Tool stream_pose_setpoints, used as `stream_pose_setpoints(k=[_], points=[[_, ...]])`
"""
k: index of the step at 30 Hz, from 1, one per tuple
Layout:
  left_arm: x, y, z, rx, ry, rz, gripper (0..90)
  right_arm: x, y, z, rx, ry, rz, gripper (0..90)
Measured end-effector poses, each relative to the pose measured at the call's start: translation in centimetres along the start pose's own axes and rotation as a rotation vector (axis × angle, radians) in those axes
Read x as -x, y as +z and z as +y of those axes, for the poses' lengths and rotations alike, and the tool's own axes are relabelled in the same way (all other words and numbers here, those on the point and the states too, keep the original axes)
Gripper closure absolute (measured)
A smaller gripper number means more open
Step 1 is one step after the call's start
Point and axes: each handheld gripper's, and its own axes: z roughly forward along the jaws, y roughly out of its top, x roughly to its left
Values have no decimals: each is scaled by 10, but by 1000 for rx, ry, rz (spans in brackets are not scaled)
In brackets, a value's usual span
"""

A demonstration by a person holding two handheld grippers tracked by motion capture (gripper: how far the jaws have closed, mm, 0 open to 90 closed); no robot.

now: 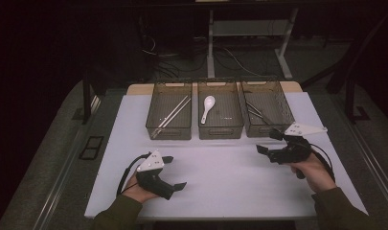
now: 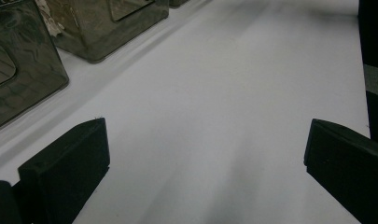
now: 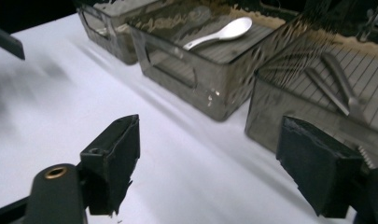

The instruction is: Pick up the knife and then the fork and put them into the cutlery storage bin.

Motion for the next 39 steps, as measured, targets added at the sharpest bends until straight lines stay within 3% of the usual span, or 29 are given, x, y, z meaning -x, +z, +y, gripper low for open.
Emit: stream_pose_setpoints(k=[8, 26, 39], points=[[0, 0, 0, -2, 4, -1, 0, -10, -2, -18, -26, -15, 19, 197], [0, 0, 0, -4, 4, -2, 0, -22, -15, -46, 4, 16, 50, 174], [0, 0, 0, -3, 2, -1, 0, -30, -24, -58, 13, 6, 57, 174]])
